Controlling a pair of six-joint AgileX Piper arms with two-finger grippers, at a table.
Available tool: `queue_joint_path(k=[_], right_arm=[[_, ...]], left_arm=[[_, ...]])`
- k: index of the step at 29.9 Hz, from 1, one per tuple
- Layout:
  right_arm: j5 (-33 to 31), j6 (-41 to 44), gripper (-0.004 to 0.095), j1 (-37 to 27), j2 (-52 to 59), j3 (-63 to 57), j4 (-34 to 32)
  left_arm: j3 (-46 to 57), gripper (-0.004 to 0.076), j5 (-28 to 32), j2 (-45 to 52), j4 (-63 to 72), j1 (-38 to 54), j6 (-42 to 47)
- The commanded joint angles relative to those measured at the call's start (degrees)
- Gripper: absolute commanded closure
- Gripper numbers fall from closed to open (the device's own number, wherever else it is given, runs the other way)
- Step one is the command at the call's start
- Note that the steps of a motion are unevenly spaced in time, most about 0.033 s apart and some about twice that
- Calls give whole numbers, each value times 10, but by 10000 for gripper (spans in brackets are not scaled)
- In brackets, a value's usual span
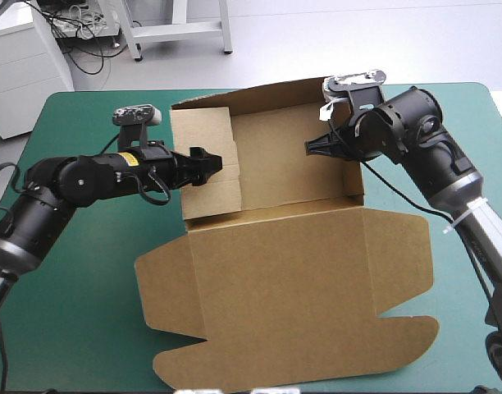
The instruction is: Fold the box
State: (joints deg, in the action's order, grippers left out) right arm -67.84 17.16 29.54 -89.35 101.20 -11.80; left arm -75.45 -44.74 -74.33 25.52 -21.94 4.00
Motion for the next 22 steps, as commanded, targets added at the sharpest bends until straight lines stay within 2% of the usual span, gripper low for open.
queue_joint_path(k=[1, 13, 22], right_arm=[[31, 0, 916, 4, 25, 16, 10], [27, 0, 916, 4, 25, 16, 16], [24, 0, 916, 4, 25, 16, 25]], left_arm=[[-21, 122, 23, 58, -1, 9, 3], [-21, 122, -50, 106, -26, 38, 6], [-5, 122, -34, 98, -6, 38, 32]])
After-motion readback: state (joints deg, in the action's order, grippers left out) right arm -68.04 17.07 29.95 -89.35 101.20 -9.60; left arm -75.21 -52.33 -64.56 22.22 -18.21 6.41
